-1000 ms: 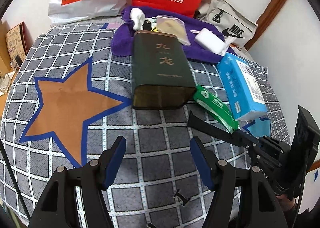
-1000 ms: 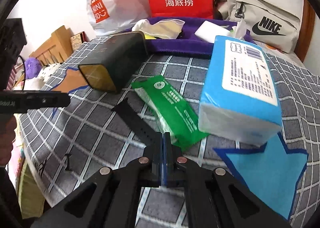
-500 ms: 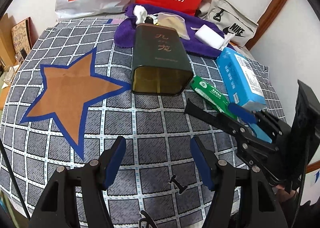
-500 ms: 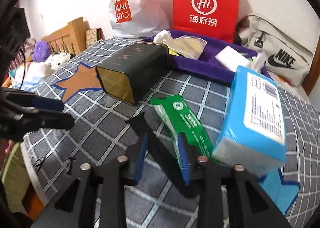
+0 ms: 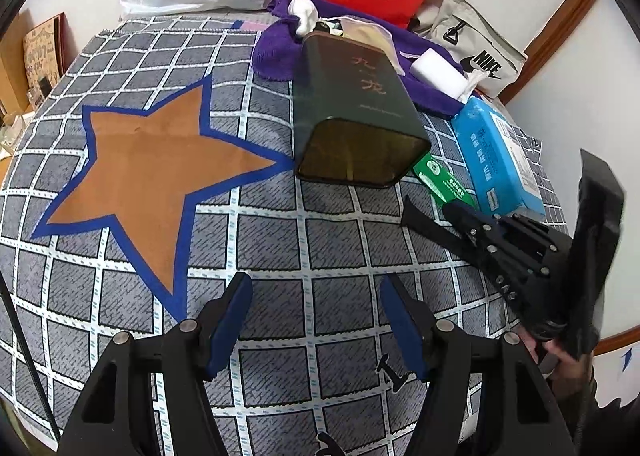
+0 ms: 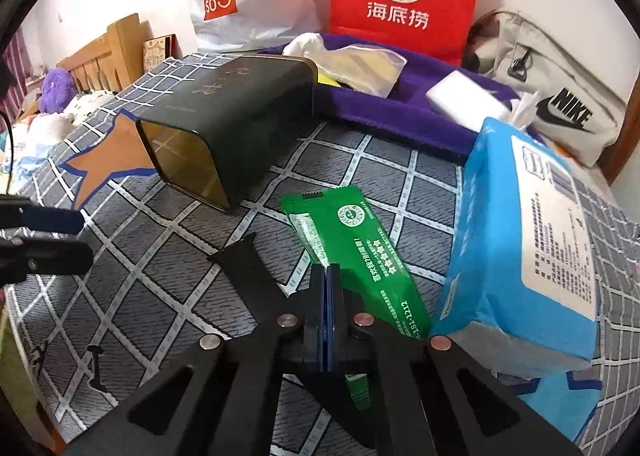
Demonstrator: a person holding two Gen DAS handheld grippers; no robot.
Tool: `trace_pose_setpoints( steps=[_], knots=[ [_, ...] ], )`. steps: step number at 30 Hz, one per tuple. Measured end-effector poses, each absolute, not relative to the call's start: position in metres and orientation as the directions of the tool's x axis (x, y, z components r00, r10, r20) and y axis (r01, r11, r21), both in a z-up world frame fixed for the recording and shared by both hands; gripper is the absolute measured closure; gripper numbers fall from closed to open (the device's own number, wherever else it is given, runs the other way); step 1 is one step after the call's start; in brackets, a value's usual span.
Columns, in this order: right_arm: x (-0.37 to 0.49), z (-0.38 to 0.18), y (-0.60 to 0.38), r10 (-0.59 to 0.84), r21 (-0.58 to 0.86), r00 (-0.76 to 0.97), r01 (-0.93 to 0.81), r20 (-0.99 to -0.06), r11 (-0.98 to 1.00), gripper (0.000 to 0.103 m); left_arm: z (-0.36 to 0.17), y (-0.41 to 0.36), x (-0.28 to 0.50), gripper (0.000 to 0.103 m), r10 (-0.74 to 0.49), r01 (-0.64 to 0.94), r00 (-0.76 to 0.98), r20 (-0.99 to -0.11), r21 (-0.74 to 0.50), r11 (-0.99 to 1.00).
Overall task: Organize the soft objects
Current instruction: 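Grasp the black watch strap with the left tool while the right tool grasps the green packet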
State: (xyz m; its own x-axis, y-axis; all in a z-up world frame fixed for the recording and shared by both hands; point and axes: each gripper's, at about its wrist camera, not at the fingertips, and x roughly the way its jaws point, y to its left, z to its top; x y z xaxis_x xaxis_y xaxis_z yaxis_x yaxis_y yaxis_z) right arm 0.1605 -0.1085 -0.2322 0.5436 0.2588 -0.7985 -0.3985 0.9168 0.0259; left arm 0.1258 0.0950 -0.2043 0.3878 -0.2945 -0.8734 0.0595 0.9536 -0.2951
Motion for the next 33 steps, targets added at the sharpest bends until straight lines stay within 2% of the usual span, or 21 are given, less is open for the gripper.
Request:
trace_pose_setpoints(
  steps=[9, 14, 24, 30, 33],
  knots=[
    [0.115, -0.186, -0.119, 0.392, 0.125, 0.545, -0.462, -0.741, 0.878, 0.102, -0.200, 0.079, 0.115, 0.038, -0.309, 0.064, 0.369, -0.877, -0.308, 0.949],
    [0.081, -0.179, -0.148, 0.389, 0.139, 0.544, -0.443, -0.744, 0.886, 0.102, -0.207, 0.048, 0.114, 0.038, -0.362, 0.098, 0.332, -0.871, -0.350, 0.932],
    [0.061, -0.196, -0.242, 0.302, 0.169, 0.571, -0.275, -0.764, 0.947, 0.102, -0.213, -0.025, 0.140, 0.038, -0.335, 0.164, 0.305, -0.892, -0.297, 0.941],
    [0.067, -0.219, -0.247, 0.382, 0.247, 0.497, -0.318, -0.779, 0.916, 0.099, -0.215, -0.055, 0.164, 0.037, -0.303, 0.160, 0.336, -0.892, -0.263, 0.951],
    [0.068, -0.225, -0.244, 0.392, 0.250, 0.487, -0.331, -0.780, 0.910, 0.094, -0.215, -0.066, 0.175, 0.036, -0.280, 0.169, 0.357, -0.891, -0.233, 0.958]
  ],
)
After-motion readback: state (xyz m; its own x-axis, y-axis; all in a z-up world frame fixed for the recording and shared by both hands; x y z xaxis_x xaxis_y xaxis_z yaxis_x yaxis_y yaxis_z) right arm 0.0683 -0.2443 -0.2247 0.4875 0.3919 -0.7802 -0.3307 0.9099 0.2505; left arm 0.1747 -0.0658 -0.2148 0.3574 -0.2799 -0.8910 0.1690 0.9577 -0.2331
